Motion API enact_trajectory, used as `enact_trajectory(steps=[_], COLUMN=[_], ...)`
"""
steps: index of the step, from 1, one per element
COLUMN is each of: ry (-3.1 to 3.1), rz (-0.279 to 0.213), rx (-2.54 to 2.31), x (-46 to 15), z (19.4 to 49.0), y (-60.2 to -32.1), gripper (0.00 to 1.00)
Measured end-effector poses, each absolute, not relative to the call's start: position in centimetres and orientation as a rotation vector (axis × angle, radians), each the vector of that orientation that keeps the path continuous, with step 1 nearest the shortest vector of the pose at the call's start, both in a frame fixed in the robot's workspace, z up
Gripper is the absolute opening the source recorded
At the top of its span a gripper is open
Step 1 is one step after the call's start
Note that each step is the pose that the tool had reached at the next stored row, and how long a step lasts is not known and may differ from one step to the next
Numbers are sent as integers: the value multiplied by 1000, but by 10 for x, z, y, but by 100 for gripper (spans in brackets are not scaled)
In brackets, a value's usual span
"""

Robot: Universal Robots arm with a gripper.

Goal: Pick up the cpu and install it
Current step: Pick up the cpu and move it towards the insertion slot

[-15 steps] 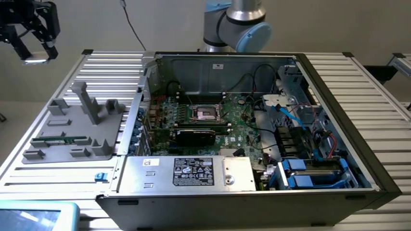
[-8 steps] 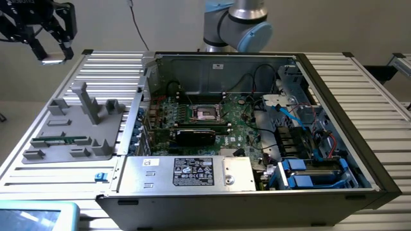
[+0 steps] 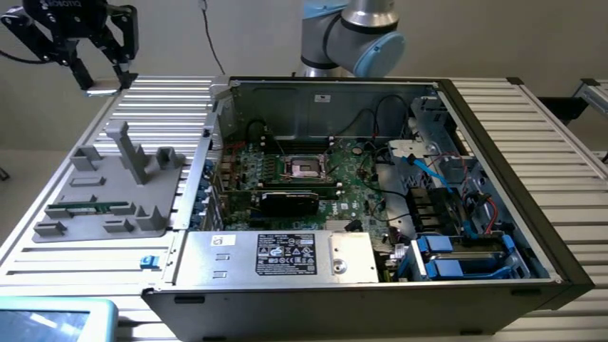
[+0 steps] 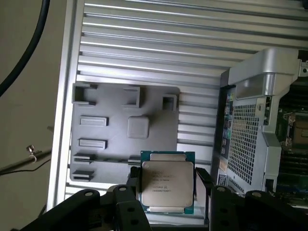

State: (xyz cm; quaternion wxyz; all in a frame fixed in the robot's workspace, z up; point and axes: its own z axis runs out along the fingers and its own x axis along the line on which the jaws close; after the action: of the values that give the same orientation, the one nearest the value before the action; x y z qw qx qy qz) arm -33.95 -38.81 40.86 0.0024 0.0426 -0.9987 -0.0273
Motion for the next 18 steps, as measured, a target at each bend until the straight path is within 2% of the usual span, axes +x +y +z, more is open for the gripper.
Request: enact_trajectory(steps=[18], ry=[-3133], rz=[-104], rx=[134], x=[-258], z=[406], y=[-391], gripper=[54])
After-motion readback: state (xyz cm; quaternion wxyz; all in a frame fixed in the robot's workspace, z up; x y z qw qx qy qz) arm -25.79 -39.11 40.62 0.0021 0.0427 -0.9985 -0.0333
